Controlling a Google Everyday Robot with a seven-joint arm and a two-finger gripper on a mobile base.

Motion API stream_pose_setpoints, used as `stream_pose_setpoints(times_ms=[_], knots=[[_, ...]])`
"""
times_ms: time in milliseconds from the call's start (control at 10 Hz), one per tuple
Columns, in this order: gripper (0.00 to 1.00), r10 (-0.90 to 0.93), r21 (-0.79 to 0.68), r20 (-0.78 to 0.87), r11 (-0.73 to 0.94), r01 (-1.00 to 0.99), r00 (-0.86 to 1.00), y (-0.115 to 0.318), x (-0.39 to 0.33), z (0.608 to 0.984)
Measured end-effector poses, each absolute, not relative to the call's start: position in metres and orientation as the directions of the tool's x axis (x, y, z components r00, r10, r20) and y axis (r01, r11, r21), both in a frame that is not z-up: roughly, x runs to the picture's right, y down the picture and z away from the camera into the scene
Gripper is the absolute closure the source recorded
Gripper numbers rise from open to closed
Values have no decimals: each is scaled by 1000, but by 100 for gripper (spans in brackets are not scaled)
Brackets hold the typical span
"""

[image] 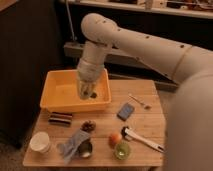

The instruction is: Place pepper in tray

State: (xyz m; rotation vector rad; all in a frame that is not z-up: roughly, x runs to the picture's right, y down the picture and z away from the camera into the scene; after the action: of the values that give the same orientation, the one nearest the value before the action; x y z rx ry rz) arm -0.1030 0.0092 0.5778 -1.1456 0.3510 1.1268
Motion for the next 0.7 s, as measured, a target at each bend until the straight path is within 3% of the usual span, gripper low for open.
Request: stream_pose_setpoints(times_ms=[500,700], knots=[[98,536,-595,-705,-88,-799,465,-31,-124,631],[79,523,-625,-698,-113,-773,488,-28,-123,657]])
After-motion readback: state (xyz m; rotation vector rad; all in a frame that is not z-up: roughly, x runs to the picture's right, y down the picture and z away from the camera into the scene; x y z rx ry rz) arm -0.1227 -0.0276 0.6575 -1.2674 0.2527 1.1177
